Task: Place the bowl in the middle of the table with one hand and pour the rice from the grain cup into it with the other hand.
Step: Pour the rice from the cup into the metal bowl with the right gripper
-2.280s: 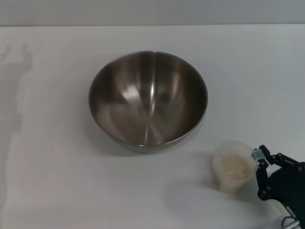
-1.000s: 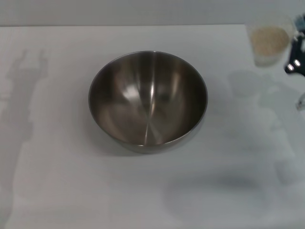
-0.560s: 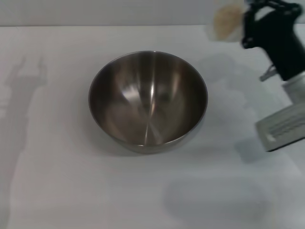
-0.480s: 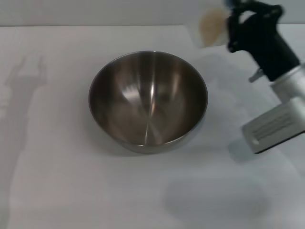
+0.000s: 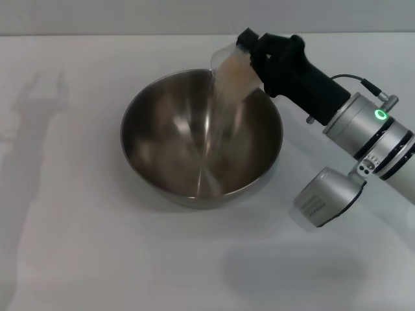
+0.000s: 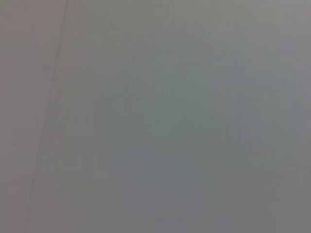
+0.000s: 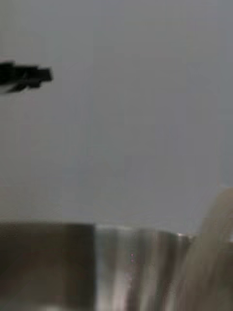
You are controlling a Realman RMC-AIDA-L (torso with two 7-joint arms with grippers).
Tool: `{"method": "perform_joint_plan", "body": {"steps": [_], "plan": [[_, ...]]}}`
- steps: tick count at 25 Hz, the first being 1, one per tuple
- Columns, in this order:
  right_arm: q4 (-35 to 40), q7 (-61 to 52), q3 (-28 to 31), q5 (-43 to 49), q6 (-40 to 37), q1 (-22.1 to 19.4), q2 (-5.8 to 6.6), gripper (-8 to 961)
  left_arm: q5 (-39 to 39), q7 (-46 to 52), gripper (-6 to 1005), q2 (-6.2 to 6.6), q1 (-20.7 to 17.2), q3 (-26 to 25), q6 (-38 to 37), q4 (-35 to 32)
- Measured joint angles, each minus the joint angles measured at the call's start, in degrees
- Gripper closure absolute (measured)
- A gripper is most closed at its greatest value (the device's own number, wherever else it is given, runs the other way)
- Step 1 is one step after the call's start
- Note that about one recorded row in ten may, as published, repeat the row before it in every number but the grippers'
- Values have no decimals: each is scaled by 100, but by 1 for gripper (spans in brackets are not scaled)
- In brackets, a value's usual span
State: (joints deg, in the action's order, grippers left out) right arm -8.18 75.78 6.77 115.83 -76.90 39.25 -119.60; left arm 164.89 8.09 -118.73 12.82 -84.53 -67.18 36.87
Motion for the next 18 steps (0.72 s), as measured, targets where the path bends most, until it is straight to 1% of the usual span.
{"method": "perform_joint_plan", "body": {"steps": [10, 18], "plan": [[398, 754, 1, 686, -82, 201, 22, 934, -32, 3, 568, 7, 157, -43, 14, -108], [714, 1222, -109, 983, -196, 452, 32, 936, -186, 5, 568, 9, 263, -46, 13, -197]]}}
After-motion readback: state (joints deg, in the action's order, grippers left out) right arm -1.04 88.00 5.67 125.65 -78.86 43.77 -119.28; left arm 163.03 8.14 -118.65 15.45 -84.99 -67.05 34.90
